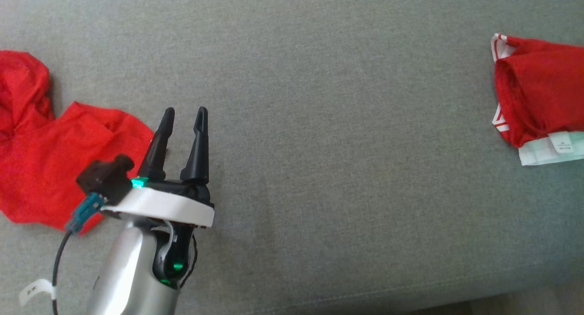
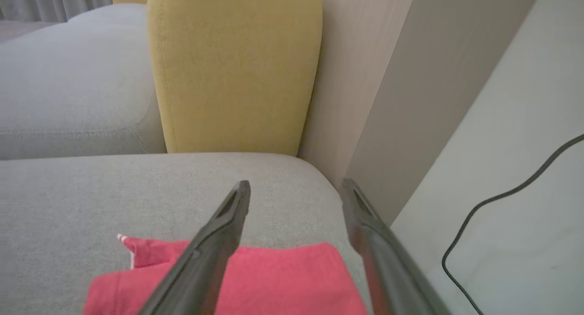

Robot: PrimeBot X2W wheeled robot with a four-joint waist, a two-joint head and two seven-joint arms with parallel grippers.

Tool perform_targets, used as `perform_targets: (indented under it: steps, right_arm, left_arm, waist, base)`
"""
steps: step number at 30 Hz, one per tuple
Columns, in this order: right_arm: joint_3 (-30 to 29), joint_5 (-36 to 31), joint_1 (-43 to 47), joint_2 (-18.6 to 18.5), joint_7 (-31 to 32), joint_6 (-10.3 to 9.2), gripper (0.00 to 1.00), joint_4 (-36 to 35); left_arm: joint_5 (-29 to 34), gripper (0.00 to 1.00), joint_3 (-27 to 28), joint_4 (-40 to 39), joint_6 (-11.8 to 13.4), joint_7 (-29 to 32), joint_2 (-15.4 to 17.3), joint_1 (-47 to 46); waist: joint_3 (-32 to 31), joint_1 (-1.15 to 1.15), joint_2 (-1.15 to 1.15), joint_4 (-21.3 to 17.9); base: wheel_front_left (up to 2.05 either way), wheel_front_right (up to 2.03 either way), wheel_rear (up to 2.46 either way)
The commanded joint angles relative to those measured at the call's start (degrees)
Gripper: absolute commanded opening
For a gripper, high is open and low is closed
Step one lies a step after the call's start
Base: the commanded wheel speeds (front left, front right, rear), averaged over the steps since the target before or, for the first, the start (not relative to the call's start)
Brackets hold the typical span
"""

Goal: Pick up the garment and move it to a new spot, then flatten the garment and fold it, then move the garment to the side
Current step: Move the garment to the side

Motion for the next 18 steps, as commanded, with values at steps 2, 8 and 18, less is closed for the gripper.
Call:
perform_targets:
  steps: [2,8,18]
  right_arm:
    - [1.27,0.67,-1.86,-0.44,-1.28,-0.05,1.00,-3.47]
    - [4.51,3.33,-0.75,4.66,-3.27,-0.05,1.00,-10.48]
    - [11.27,4.03,8.10,14.65,-5.53,-0.05,1.00,-20.13]
  left_arm:
    - [0.01,1.00,1.58,-1.47,-0.29,-0.69,0.34,-0.79]
    - [-0.50,1.00,1.91,-1.71,-0.20,-0.69,0.34,-0.01]
    - [-1.32,1.00,2.29,-3.01,0.23,-0.69,0.34,2.59]
  waist:
    - [-0.74,0.00,0.00,0.02]
    - [-3.77,0.00,0.00,0.41]
    - [-9.71,0.00,0.00,2.45]
  base:
    - [0.00,0.00,0.00]
    - [0.00,0.00,0.00]
    - [0.00,0.00,0.00]
